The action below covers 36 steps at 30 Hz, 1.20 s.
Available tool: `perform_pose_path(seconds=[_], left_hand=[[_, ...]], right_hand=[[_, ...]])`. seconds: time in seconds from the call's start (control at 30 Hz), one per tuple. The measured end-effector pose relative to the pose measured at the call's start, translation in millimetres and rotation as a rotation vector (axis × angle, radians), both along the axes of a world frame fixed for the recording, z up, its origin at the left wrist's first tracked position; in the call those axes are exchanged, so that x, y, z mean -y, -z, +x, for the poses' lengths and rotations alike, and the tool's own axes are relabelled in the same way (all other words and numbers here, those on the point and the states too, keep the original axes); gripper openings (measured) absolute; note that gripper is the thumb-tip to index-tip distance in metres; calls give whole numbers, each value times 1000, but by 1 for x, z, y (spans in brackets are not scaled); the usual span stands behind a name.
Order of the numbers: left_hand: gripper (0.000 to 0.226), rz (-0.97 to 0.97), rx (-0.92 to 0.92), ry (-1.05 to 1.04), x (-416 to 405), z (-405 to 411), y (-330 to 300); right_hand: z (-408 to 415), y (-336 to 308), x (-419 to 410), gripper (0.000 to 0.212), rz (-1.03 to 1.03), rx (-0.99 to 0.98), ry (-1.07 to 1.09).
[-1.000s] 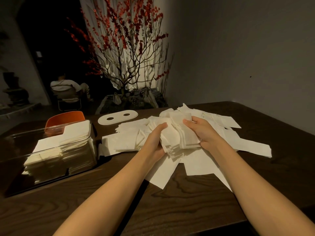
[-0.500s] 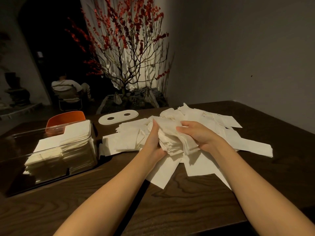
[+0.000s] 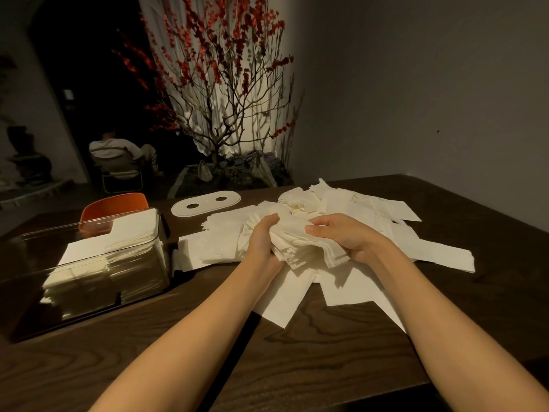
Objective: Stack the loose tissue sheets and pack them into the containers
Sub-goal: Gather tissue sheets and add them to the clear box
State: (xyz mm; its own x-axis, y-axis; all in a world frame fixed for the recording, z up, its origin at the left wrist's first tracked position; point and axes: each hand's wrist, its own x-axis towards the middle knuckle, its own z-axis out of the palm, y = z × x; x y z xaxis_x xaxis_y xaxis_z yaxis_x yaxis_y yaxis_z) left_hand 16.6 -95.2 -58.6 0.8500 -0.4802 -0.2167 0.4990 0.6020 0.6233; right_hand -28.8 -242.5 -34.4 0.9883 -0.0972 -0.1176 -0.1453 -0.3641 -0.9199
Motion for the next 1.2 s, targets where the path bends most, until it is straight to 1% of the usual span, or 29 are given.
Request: perform_pose_path(seconds=[0.07, 0.13, 0.2, 0.27, 0.3, 0.37, 0.43, 0.5, 0.57, 0.63, 0.73, 0.8, 0.87, 0.93, 0.97, 1.07, 1.1, 1.17, 1.2], left_hand=[[45, -18, -14, -58, -3, 1, -1], [39, 2, -19, -129, -7, 6, 1], [29, 40, 15, -138, -12, 6, -1], [27, 77, 44, -97, -13, 2, -5], [28, 97, 54, -65, -12, 0, -7], [34, 101, 87, 29, -7, -9, -10], [51, 107, 155, 127, 1, -14, -9], [64, 97, 199, 171, 7, -16, -9], [71, 86, 199, 169, 7, -15, -10], [69, 117, 193, 139, 5, -15, -11], [41, 196, 221, 61, 5, -15, -5], [42, 202, 200, 5, 5, -15, -2], [41, 120, 157, -73, 2, -14, -3], [36, 56, 152, -152, -3, -14, -5], [36, 54, 165, -180, -6, -14, -5], [36, 100, 207, -240, -20, -17, -2], [36, 126, 211, -257, -25, -19, -2], [34, 171, 214, -275, -36, -21, -1], [35, 178, 218, -279, -44, -24, -1]], right_hand=[[-2, 0, 2, 35, 26, -7, 18], [-1, 1, 5, 44, 65, 28, 115], [-1, 0, 7, 49, 98, 123, 279], [-3, -4, 7, 48, 149, 235, 376], [-3, -5, 5, 44, 187, 272, 376], [-5, -6, -3, 31, 241, 305, 297], [-4, -4, -13, 23, 209, 290, 206], [-2, -1, -20, 28, 171, 297, 169], [0, 0, -25, 35, 140, 322, 157], [-1, 1, -29, 41, 116, 327, 150], [-3, 5, -33, 44, 59, 336, 147], [-4, 6, -35, 43, 29, 338, 165], [-6, 4, -38, 38, 46, 339, 179], [-6, 1, -39, 37, 37, 285, 155], [-6, -1, -40, 37, 66, 225, 113], [-11, -9, -46, 29, 324, 6, -77], [-14, -11, -49, 25, 376, -44, -114], [-19, -13, -56, 17, 392, -106, -148], [-21, -13, -63, 17, 389, -124, -168]])
